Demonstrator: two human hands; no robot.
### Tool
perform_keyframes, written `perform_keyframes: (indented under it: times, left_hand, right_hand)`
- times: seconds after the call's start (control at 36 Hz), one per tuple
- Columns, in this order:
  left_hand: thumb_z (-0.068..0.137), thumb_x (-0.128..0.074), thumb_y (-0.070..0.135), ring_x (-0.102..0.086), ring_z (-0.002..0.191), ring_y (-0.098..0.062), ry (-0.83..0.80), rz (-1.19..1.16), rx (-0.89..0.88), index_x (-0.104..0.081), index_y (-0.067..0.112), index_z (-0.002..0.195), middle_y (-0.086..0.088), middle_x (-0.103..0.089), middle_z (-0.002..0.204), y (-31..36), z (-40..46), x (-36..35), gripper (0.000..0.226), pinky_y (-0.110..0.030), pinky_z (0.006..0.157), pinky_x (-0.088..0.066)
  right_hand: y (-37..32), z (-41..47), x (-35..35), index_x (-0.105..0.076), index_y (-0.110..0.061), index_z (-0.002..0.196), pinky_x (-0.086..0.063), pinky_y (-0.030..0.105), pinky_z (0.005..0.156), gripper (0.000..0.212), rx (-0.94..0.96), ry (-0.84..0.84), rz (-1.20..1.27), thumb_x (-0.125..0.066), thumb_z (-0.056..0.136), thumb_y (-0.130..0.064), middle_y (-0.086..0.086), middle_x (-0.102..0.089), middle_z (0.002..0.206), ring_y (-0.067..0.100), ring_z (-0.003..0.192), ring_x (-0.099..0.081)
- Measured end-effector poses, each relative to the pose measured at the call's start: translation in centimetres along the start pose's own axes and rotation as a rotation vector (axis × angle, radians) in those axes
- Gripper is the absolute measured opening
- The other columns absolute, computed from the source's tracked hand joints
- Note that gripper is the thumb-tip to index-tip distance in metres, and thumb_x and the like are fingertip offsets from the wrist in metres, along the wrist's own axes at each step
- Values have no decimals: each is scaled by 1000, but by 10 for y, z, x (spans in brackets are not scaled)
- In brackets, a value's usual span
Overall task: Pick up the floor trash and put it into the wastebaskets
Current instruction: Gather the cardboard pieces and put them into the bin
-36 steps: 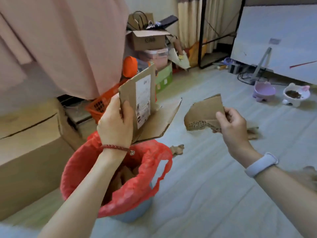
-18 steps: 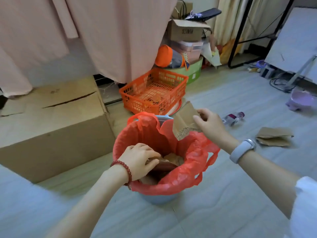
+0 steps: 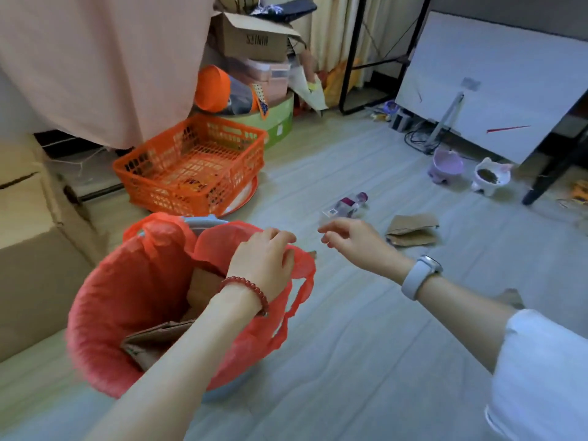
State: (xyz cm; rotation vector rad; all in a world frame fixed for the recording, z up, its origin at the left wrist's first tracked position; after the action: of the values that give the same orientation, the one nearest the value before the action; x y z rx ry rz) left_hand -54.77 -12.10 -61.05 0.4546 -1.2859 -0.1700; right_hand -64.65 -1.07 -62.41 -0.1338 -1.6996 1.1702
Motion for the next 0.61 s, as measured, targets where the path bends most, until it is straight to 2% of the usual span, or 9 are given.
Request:
perform_keyframes:
  times: [0.11, 0.17, 0.25, 0.33, 0.42, 0.47, 0.5, 0.56, 0.61]
  left_hand:
    - [94, -41, 24, -50, 115, -22, -146, -34, -88, -52, 21, 124, 0, -52, 126, 68, 29, -73, 32, -35, 91, -43]
    - [95, -39, 26, -50, 114, -21, -252, -20, -106, -49, 23, 127, 2, -50, 129, 98, 38, -117, 34, -35, 91, -44]
    - [95, -38, 29, -51, 113, -21, -410, -32, -68, -46, 25, 129, 2, -46, 132, 132, 47, -184, 35, -35, 92, -44]
    - [96, -38, 29, -52, 112, -21, -539, -36, -30, -43, 24, 131, 1, -43, 134, 159, 49, -250, 36, -36, 93, -45]
    - [96, -38, 28, -50, 115, -21, -634, -19, -3, -40, 23, 134, -1, -40, 137, 180, 49, -312, 38, -35, 94, -43]
    - [96, -38, 28, -48, 117, -23, -693, -16, 33, -37, 22, 135, -2, -38, 139, 190, 47, -349, 40, -36, 97, -42]
    - [96, -38, 28, -46, 118, -23, -723, -18, 51, -36, 22, 136, -3, -37, 140, 195, 46, -367, 41, -37, 98, -41]
    - [95, -40, 28, -43, 122, -24, -775, -31, 79, -32, 22, 138, -4, -33, 142, 206, 41, -395, 44, -37, 100, -40]
    - [94, -44, 30, -38, 127, -24, -794, -64, 90, -25, 22, 142, -5, -28, 145, 219, 39, -414, 52, -38, 103, -38]
  right_hand:
    - [100, -24, 57, -65, -11, 108, -46, 28, 87, 23, -181, 49, -40, -49, 90, -11, 3, -67, 96, 12, 90, -61]
    - [158, -44, 88, -64, -11, 110, -44, 26, 87, 24, -278, 101, -65, -51, 90, -13, 3, -66, 101, 17, 97, -61]
    - [248, -83, 137, -63, -8, 113, -40, 25, 88, 26, -443, 213, -149, -52, 90, -12, 8, -66, 111, 23, 106, -59]
    - [342, -129, 181, -56, -8, 120, -37, 35, 97, 33, -631, 309, -288, -53, 87, -15, 14, -58, 122, 32, 117, -50]
    - [417, -171, 210, -37, -12, 135, -34, 45, 100, 58, -850, 344, -346, -58, 85, -33, 17, -40, 138, 35, 128, -33]
    - [458, -189, 206, -21, -8, 142, -32, 48, 102, 85, -992, 272, -240, -65, 79, -44, 20, -32, 142, 38, 131, -29]
    - [477, -194, 199, -20, -6, 141, -34, 47, 101, 91, -1035, 231, -158, -68, 75, -47, 21, -35, 140, 39, 129, -33]
    - [501, -198, 183, -33, -5, 134, -42, 40, 97, 83, -1051, 175, -6, -70, 72, -46, 18, -48, 133, 35, 121, -46]
    - [510, -192, 175, -50, -8, 119, -47, 33, 85, 58, -971, 181, 53, -68, 75, -40, 11, -61, 119, 28, 108, -57]
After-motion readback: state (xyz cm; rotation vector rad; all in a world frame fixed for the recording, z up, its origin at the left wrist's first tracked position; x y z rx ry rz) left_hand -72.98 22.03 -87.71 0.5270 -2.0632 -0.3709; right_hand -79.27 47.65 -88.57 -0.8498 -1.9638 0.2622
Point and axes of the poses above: each hand's wrist, its own z-axis towards the middle knuckle, its own x-axis out of the back of the hand, y = z × x, the point moved 9 cm from there along z, towards the middle knuckle
